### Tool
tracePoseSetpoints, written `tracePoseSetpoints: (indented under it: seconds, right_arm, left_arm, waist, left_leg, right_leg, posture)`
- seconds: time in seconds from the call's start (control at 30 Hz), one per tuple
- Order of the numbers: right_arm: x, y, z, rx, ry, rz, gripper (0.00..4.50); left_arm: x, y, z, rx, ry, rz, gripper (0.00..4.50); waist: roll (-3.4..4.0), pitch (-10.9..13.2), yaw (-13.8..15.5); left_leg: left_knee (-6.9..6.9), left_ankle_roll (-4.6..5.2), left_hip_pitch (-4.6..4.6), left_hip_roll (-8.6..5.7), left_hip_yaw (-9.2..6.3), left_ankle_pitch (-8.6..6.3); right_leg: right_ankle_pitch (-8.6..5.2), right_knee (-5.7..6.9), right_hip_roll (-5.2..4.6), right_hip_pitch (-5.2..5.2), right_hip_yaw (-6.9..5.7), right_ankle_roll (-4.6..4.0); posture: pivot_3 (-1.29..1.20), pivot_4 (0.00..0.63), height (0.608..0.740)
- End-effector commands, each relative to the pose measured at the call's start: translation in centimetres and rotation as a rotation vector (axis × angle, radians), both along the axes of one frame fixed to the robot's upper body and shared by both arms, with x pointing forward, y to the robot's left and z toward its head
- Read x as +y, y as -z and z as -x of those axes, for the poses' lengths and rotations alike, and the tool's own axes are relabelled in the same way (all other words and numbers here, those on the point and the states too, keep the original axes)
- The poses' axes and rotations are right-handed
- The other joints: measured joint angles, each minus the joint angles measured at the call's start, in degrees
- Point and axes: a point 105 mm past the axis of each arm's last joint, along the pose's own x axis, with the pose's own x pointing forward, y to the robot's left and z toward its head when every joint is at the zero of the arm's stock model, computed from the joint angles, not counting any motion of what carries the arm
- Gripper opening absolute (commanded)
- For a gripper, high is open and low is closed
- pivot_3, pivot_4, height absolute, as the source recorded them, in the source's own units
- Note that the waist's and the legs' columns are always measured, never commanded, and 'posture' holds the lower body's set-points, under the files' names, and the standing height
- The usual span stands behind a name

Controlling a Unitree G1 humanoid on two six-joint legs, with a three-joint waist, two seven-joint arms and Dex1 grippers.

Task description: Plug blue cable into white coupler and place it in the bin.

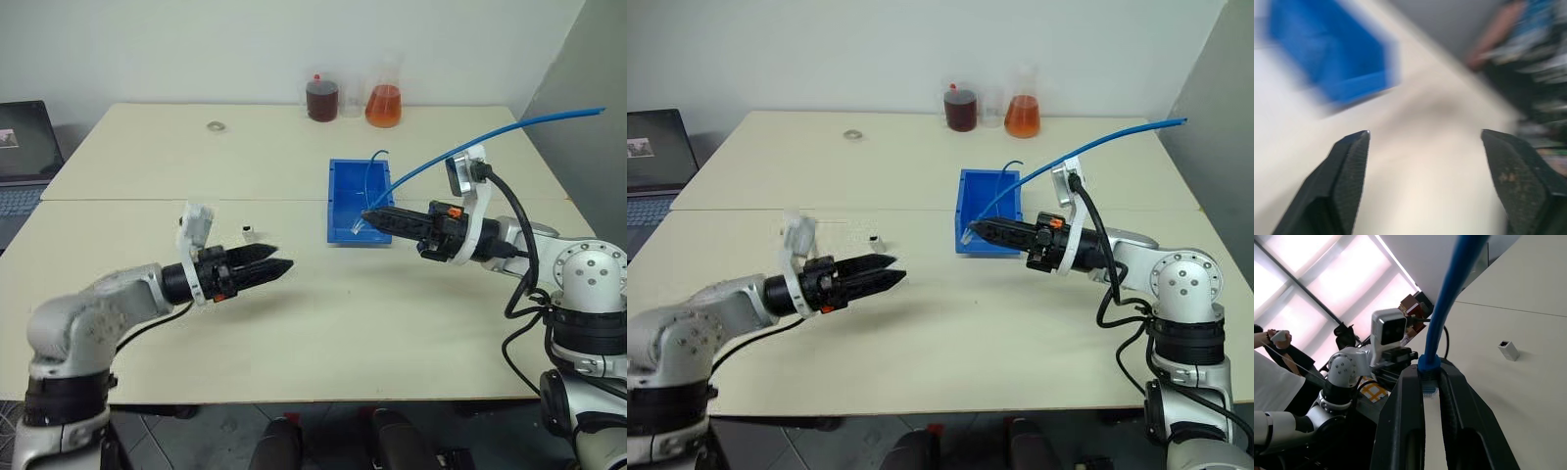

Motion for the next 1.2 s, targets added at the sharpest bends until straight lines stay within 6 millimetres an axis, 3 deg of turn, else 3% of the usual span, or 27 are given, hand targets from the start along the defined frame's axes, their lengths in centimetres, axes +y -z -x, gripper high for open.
tracePoseSetpoints:
  seconds: [0.03, 0.23, 0.37, 0.5, 0.93, 1.2]
  right_arm:
    - [0.1, -0.7, 0.4, -0.055, -0.017, -0.016, 0.14]
    - [0.3, -0.4, 0.3, -0.055, -0.028, -0.003, 0.14]
    - [0.5, -0.3, 0.0, -0.062, -0.022, 0.008, 0.14]
    - [0.6, -0.4, -0.3, -0.069, -0.015, 0.008, 0.14]
    - [0.2, -0.2, -0.4, -0.075, 0.013, 0.018, 0.14]
    - [-0.1, -0.3, -0.6, -0.078, 0.028, 0.019, 0.14]
  left_arm:
    - [1.9, 2.4, -1.8, -0.137, -0.276, -0.249, 4.45]
    - [3.1, 4.0, -4.1, -0.228, -0.575, -0.397, 4.45]
    - [3.4, 4.5, -6.1, -0.204, -0.72, -0.366, 4.45]
    - [2.0, 5.5, -7.3, -0.159, -0.698, -0.309, 4.45]
    - [-0.9, 5.4, -10.5, -0.118, -0.702, -0.257, 4.45]
    - [-0.7, 5.8, -10.9, -0.061, -0.772, -0.279, 4.45]
  waist:
    - [-0.01, 0.0, 0.3]
    - [-0.02, 0.0, 0.9]
    - [-0.04, 0.0, 0.8]
    - [-0.05, 0.0, 0.8]
    - [-0.05, 0.0, 0.8]
    - [-0.05, -0.1, 0.8]
  left_leg:
    - [0.0, 0.0, 0.0, -0.01, 0.03, 0.0]
    - [0.05, 0.01, -0.07, -0.06, 0.0, 0.0]
    - [0.09, 0.01, -0.08, -0.08, 0.0, 0.0]
    - [0.1, 0.01, -0.08, -0.09, 0.01, 0.0]
    - [0.16, 0.0, -0.06, -0.14, -0.01, 0.01]
    - [0.17, 0.0, -0.05, -0.15, -0.01, 0.01]
  right_leg:
    - [0.0, 0.02, -0.02, 0.0, 0.04, 0.0]
    - [0.04, 0.01, -0.06, 0.0, 0.0, 0.06]
    - [0.09, 0.02, -0.08, 0.01, -0.02, 0.13]
    - [0.1, 0.03, -0.08, 0.02, -0.02, 0.14]
    - [0.14, 0.08, -0.1, 0.08, -0.08, 0.19]
    - [0.14, 0.08, -0.11, 0.09, -0.08, 0.2]
  posture:
    - [0.0, 0.15, 0.74]
    - [0.0, 0.15, 0.74]
    - [0.0, 0.15, 0.74]
    - [0.0, 0.15, 0.74]
    - [0.0, 0.15, 0.74]
    - [0.0, 0.15, 0.74]
